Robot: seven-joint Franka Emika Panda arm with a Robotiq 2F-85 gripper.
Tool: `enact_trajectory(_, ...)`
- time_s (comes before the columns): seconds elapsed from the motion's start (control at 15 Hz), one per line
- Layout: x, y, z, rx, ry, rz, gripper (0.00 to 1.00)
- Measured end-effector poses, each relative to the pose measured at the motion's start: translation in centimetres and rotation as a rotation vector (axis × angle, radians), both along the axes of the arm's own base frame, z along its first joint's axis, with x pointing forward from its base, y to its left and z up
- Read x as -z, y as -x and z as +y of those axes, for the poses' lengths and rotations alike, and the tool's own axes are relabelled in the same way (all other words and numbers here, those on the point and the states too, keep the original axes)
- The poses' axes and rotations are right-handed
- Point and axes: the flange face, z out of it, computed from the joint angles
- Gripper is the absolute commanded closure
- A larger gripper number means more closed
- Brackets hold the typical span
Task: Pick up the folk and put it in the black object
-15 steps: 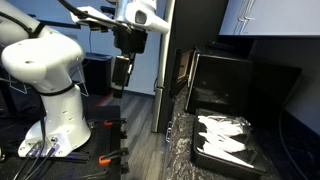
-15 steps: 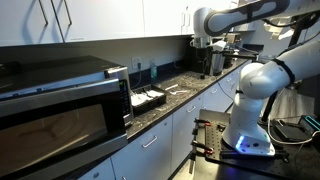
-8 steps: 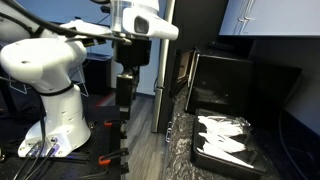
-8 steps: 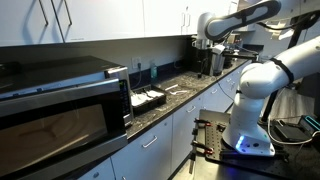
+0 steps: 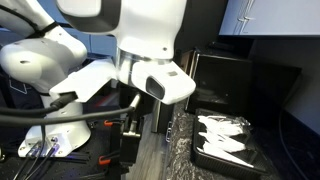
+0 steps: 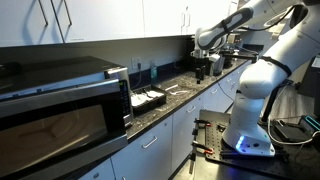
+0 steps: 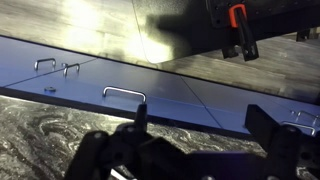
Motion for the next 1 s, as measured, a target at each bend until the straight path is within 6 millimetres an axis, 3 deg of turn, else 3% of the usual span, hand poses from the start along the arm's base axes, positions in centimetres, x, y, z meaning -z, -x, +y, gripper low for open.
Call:
enact_trajectory(0.47,1.4,-1.6,-1.0,-0.015,0.021,0.097,0.00)
enact_trajectory(1.0,2.6,-3.5,-0.3,-0.394,0.037,0.137,0.00)
